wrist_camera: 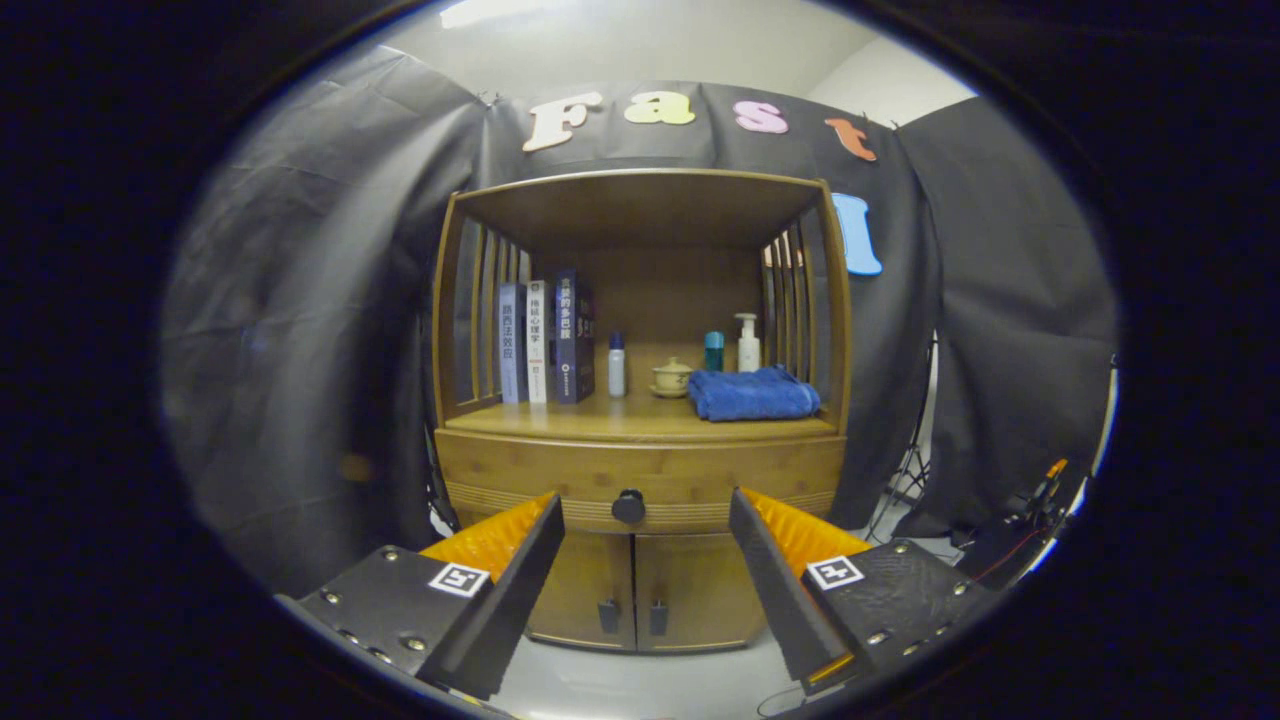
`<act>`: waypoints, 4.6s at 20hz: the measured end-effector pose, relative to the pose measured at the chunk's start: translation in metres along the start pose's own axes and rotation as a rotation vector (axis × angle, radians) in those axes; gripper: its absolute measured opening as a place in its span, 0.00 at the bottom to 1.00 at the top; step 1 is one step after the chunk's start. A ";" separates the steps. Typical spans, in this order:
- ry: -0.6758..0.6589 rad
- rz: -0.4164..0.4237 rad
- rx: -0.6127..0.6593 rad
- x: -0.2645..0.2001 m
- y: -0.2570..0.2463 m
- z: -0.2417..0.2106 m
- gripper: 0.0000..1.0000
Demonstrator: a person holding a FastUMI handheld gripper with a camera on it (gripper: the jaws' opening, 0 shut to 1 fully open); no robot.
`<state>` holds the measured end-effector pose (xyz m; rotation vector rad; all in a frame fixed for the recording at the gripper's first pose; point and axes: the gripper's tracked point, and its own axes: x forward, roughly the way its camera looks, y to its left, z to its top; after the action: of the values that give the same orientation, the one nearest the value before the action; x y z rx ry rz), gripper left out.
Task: Pull open the drawer, take out the items inside it, and place them on the countertop above the cabinet.
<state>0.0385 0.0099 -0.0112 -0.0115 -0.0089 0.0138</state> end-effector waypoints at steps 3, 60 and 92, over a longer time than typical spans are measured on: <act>-0.049 0.001 -0.002 0.023 0.003 0.024 0.99; 0.206 0.001 0.038 0.014 0.032 -0.143 0.40; 0.539 0.011 -0.105 0.132 -0.005 -0.068 1.00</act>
<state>0.1717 0.0055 -0.0784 -0.1200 0.5294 0.0211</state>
